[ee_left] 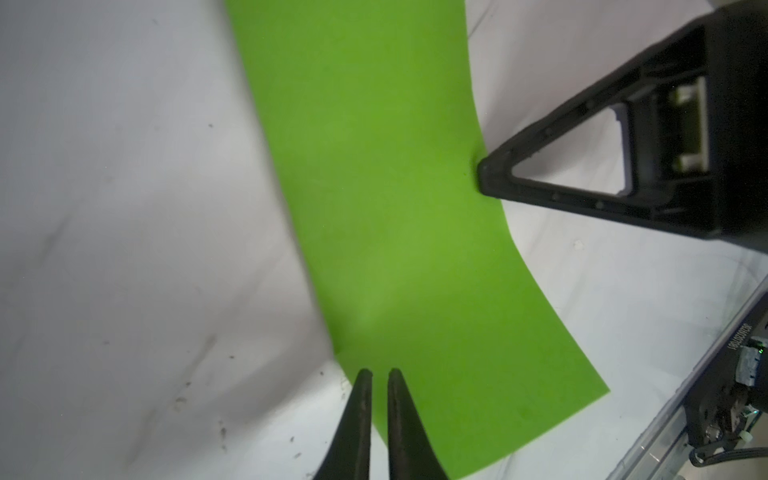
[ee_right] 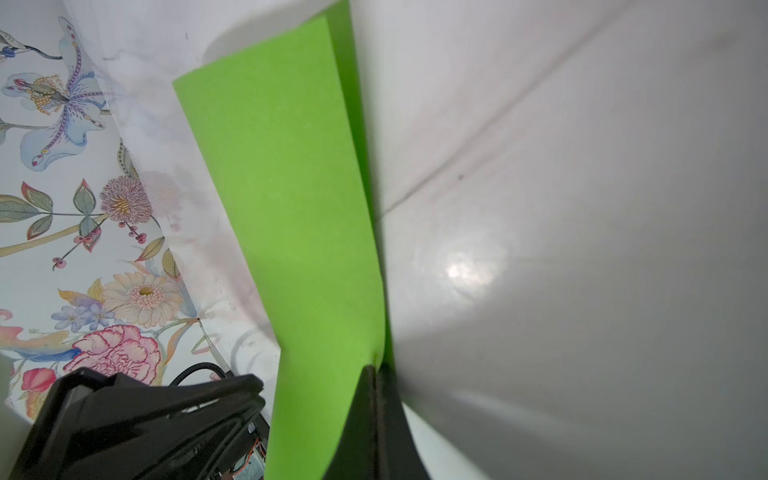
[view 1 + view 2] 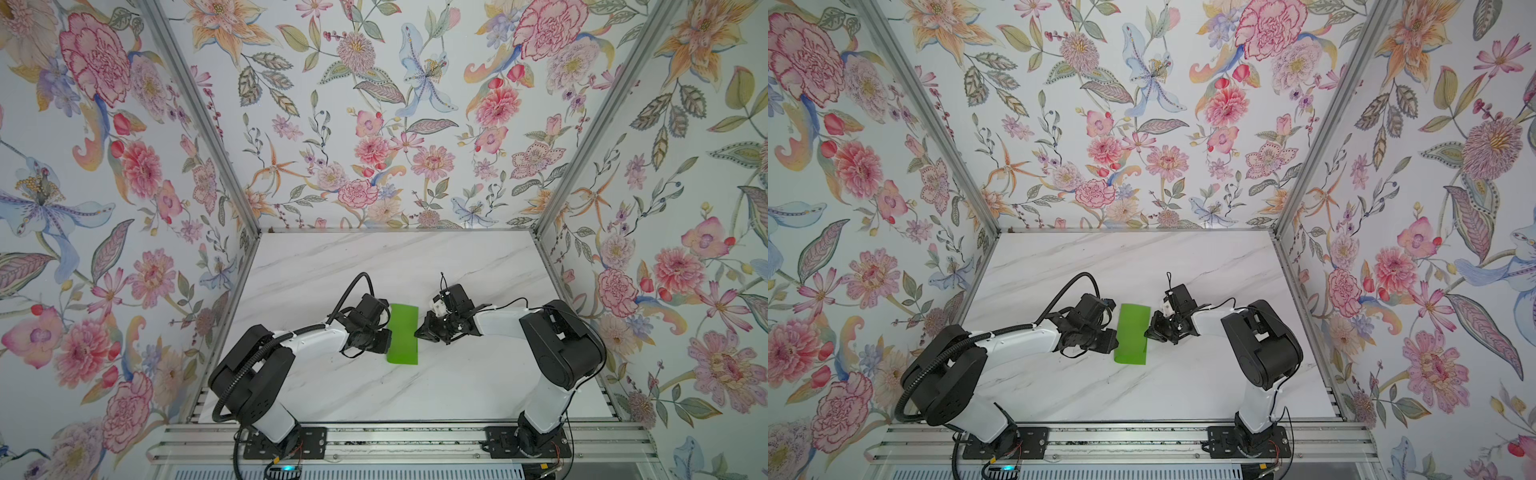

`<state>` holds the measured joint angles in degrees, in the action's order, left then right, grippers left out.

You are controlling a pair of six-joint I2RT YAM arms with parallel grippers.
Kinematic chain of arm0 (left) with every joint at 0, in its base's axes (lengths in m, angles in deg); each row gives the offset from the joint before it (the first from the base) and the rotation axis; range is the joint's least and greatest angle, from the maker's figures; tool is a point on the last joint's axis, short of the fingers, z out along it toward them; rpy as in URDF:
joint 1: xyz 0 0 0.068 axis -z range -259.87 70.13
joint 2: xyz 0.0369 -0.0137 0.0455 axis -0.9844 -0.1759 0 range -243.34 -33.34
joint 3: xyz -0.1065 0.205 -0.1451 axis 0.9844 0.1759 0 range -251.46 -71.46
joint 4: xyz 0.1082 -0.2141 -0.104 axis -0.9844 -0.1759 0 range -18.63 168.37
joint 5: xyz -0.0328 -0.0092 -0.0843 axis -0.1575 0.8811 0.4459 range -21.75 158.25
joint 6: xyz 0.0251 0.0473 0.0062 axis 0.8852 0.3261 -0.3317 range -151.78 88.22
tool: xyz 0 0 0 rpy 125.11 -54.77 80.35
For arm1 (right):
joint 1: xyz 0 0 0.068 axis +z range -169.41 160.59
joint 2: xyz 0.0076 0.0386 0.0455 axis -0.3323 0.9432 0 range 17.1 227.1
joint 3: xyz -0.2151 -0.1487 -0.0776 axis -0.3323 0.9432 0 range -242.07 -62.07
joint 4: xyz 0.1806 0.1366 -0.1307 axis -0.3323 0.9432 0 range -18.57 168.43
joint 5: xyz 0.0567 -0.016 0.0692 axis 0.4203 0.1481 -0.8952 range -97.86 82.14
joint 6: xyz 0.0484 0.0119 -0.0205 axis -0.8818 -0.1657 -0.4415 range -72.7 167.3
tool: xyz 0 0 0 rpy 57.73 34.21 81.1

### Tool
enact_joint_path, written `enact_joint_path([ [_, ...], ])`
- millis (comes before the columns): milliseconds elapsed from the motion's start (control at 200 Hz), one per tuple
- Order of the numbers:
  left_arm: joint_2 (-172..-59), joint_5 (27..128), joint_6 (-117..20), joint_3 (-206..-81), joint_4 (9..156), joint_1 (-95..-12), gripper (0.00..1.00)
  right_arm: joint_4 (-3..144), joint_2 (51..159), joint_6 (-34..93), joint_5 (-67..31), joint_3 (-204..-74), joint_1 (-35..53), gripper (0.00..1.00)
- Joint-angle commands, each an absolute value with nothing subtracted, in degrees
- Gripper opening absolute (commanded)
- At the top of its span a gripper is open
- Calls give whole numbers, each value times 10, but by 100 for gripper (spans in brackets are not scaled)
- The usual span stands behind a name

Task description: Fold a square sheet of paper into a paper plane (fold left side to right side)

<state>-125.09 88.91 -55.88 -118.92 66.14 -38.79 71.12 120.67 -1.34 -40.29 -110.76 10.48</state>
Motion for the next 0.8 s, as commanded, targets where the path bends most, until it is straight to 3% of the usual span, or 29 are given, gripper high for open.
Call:
enact_joint_path([
  [0, -1274, 906, -565, -1196, 659, -378, 13, 778, 1242, -3, -350, -1092, 102, 0],
  [611, -1247, 779, -514, -1154, 518, -407, 13, 772, 1234, -7, -347, -1080, 100, 0],
  [796, -1188, 835, -529, -1163, 564, -402, 12, 769, 1233, -9, -352, -1082, 101, 0],
])
